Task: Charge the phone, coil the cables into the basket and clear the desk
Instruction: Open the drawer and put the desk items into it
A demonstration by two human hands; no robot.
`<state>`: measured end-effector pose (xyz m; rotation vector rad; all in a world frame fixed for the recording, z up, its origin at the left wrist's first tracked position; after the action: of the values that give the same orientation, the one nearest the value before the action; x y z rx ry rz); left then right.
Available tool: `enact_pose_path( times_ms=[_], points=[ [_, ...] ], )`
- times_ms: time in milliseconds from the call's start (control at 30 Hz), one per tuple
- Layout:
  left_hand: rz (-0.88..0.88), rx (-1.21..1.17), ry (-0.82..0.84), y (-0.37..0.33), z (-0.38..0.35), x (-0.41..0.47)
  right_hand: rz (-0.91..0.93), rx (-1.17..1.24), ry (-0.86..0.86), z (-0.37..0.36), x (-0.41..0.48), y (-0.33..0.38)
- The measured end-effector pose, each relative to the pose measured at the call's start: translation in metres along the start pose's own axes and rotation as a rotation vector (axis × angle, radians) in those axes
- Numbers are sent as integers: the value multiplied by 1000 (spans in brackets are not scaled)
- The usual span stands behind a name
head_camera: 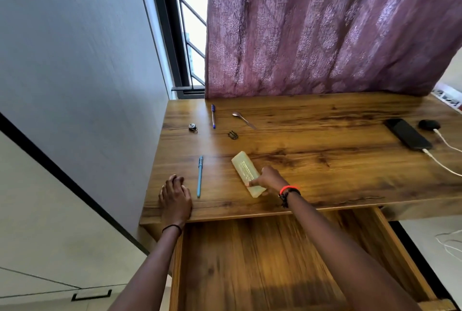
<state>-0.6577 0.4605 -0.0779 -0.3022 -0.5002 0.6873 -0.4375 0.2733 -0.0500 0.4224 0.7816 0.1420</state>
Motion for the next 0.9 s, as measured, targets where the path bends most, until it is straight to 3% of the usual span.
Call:
enact_pose_path(
  times_ms=[133,300,467,700,900],
  points=[
    [4,-6,10,-1,0,-2,-84,361,400,-26,-30,-26],
    [9,-12,22,-1,0,-2,-86,215,664,-65,-67,-68],
    [1,-27,21,-2,0,-2,-51,-78,511,-85,-77,-94],
    [4,-22,16,-2,2,-1,-131,-179,501,-114,-72,-108],
    [-5,-27,-10,-1,0,0,-189,-96,518,-141,-66,-107]
  ],
)
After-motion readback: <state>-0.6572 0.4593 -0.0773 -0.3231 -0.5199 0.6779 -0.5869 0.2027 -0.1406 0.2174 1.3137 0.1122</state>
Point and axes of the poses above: each hand's wrist, its own x-axis towards the middle knuckle, its own z-axis out of the back of the hand, y = z × x, the point moved 7 cm from there along x, towards the middle knuckle, and after that the axes turned 15 degrees about -z, right-handed, at the moved point
